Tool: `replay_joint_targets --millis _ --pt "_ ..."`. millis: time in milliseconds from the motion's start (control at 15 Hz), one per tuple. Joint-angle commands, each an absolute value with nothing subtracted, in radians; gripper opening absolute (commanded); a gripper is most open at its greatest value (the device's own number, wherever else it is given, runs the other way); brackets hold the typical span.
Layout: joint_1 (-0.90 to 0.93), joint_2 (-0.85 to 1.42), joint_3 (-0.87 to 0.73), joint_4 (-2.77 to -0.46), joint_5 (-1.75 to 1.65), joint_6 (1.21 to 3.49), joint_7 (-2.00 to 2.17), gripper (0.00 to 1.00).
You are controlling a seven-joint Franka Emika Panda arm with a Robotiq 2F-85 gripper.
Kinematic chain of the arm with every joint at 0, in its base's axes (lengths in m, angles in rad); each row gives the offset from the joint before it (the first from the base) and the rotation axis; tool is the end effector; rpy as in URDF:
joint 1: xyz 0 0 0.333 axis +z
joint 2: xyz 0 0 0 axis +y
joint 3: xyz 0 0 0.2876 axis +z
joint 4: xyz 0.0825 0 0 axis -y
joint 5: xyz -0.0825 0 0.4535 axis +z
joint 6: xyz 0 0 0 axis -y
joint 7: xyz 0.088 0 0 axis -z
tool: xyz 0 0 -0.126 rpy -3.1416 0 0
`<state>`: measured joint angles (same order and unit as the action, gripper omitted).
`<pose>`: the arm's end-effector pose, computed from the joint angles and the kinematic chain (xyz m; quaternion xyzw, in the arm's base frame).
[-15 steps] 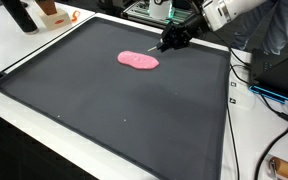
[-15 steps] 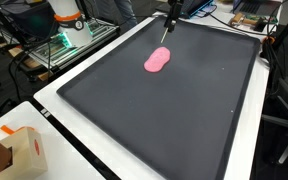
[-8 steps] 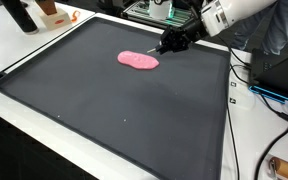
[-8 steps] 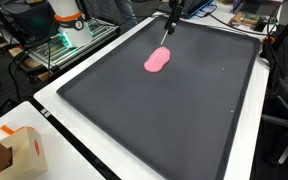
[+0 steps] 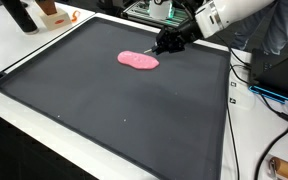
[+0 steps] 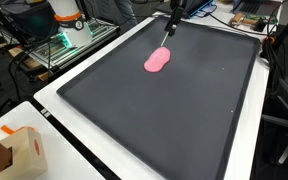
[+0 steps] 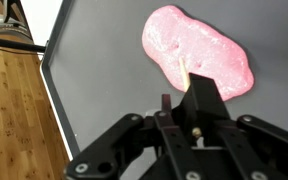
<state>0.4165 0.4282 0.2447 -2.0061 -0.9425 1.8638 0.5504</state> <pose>0.5078 0.3057 0.1411 0.8621 0.2969 -0.0036 0.4106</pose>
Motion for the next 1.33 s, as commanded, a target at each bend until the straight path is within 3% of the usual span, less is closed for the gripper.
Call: replay_joint_targets --millis 0,1267 --pt "0.394 0.426 0.243 -2.004 -0.915 1.883 0.508 0.06" --pt "0.259 0.229 0.213 -2.075 -0.631 2.062 0.264 0.06"
